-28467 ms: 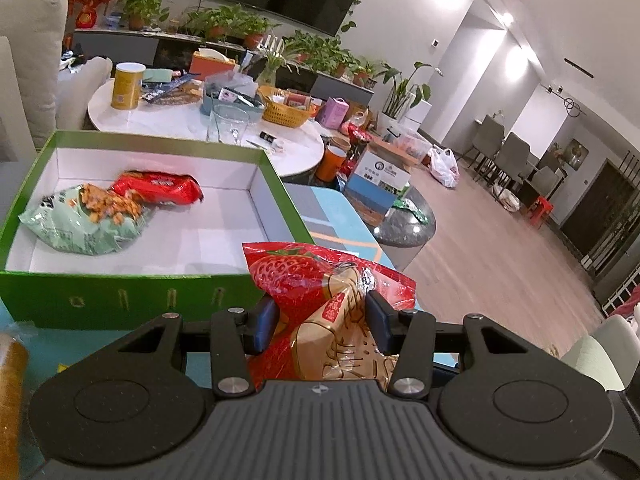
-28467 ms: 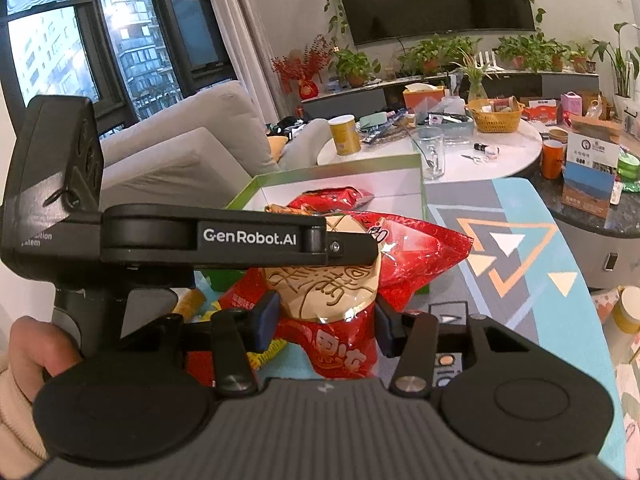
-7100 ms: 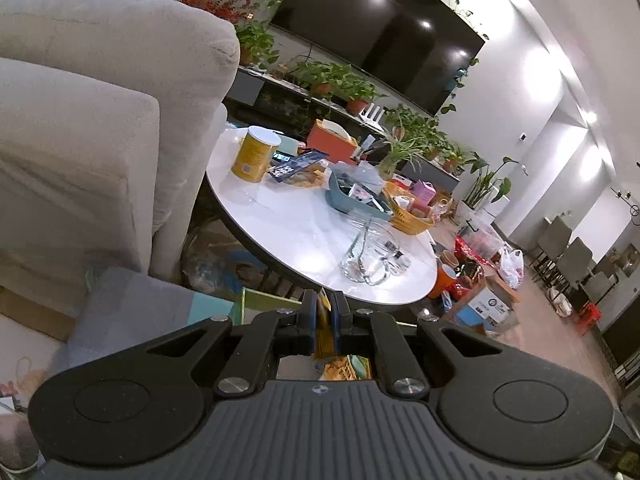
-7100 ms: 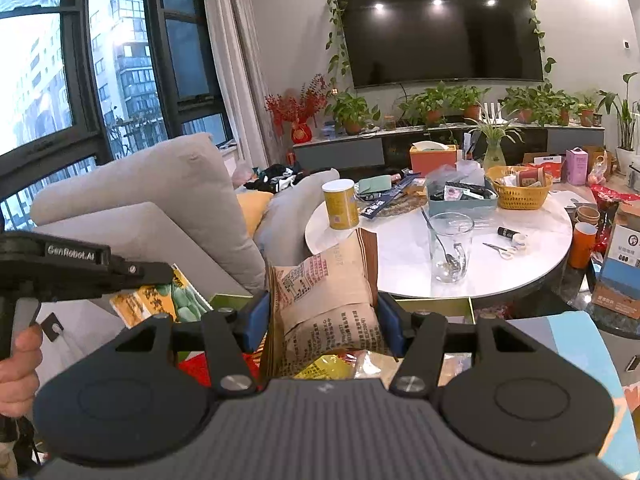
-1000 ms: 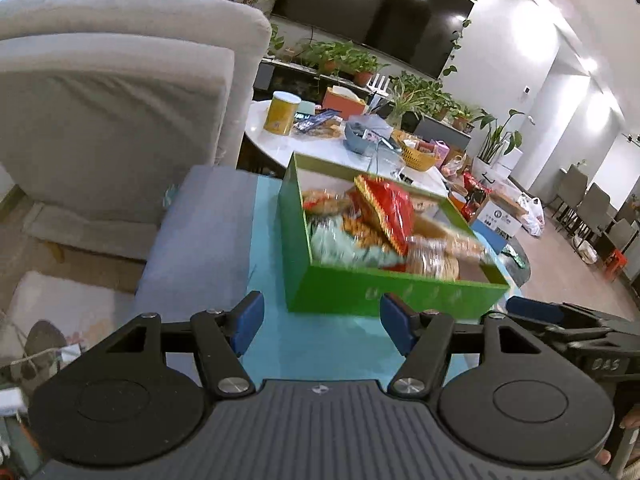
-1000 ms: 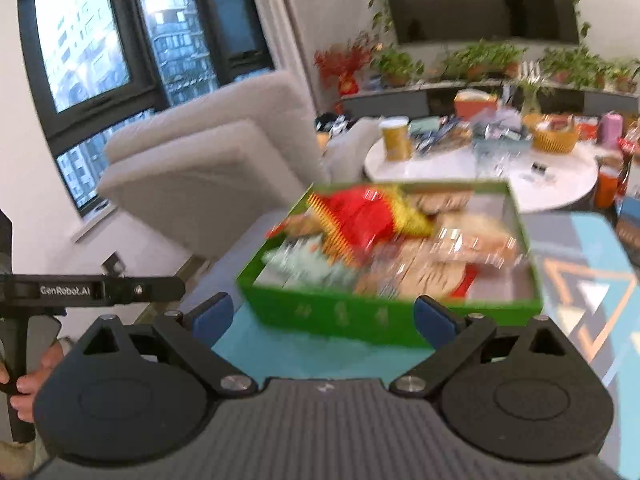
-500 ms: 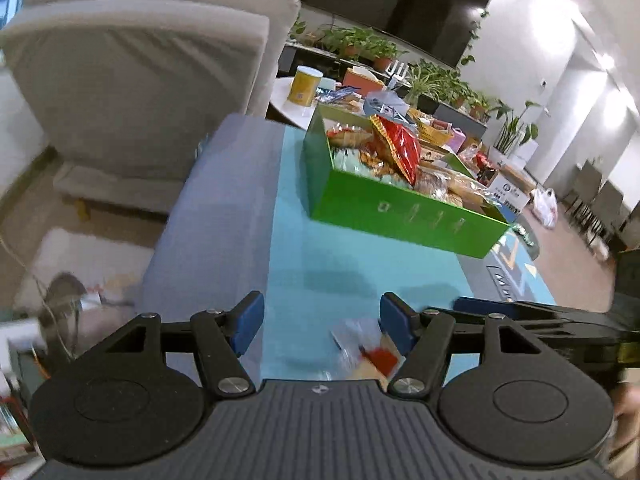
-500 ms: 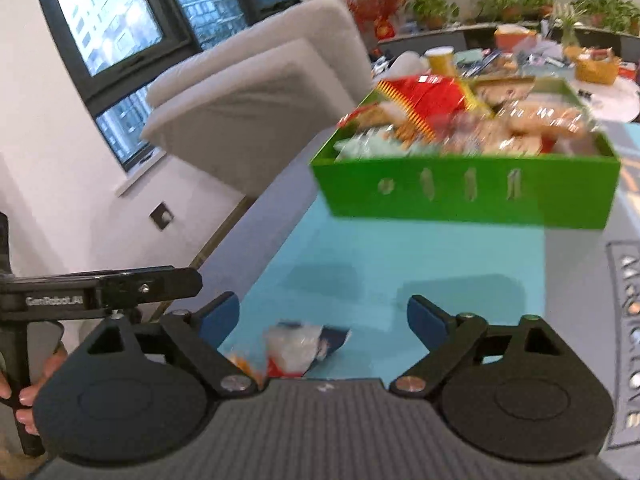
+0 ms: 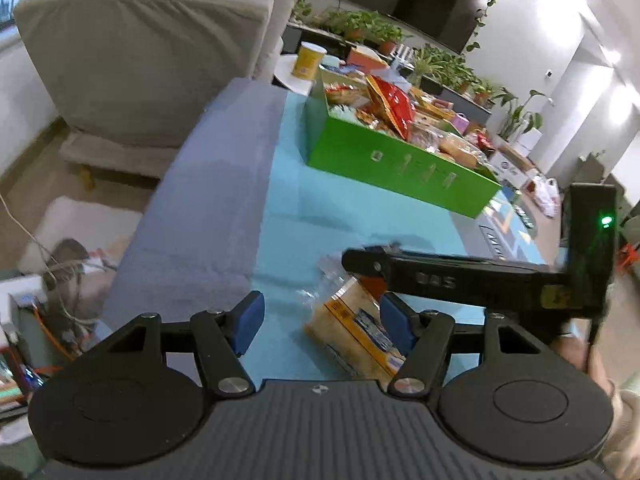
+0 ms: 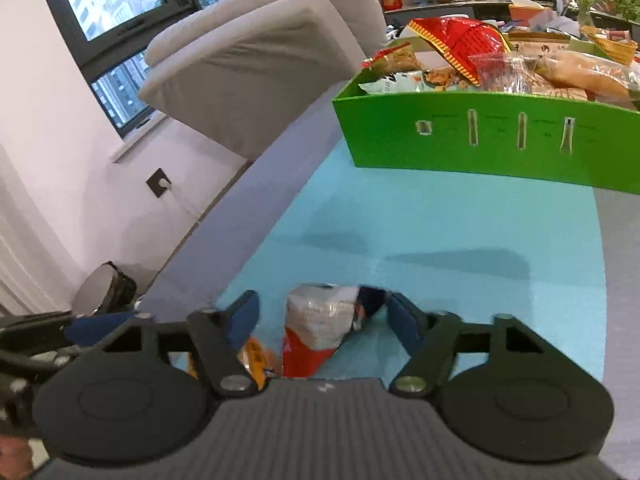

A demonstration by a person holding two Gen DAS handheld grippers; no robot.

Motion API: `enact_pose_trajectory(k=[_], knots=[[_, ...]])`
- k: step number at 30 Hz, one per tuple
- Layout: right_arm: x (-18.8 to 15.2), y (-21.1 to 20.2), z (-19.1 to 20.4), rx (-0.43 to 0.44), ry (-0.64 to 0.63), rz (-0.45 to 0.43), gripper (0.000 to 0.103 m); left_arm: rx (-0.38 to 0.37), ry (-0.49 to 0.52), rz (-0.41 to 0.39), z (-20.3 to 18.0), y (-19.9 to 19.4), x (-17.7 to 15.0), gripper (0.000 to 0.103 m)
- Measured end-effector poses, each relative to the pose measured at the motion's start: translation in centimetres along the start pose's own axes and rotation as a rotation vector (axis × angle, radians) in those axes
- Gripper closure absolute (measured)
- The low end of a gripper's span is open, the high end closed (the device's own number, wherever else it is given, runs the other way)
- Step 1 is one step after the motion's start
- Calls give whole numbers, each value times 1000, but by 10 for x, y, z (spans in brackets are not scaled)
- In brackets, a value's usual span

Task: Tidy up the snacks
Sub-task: 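Move the left gripper to the yellow sachima packet while the right gripper moves to the white-and-red wrapper, then close the left gripper on the sachima packet while the right gripper grasps the wrapper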

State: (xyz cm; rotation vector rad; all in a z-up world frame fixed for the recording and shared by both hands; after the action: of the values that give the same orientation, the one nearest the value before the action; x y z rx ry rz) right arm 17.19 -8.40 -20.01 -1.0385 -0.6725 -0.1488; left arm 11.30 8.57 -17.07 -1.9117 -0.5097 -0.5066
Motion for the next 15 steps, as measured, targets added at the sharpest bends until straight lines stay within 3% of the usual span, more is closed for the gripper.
enact_pose_trajectory(k=[3,11,15], knots=[[-1,1,-1,-44,-31,-17,53,-9,-7,8,-4,4,-2,42],[-3,-12,-26,-90,20,-49,55,-20,24,67,-31,22,-12,41],[-6,-23,-50,-113,75,-62,55,33,11,62,-36,32,-15,40]])
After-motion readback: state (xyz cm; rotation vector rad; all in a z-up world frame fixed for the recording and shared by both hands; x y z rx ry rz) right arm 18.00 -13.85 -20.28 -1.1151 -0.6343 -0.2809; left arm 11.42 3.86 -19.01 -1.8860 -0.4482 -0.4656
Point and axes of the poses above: each gripper's, at about its wrist camera, not at the fingertips, and y roughly the way its jaws point, z to its left, x to its top, the point moved 8 cm from there along y, roughly the way its jaws point, and after that the axes turned 9 degrees about z, right-handed, at the moved point
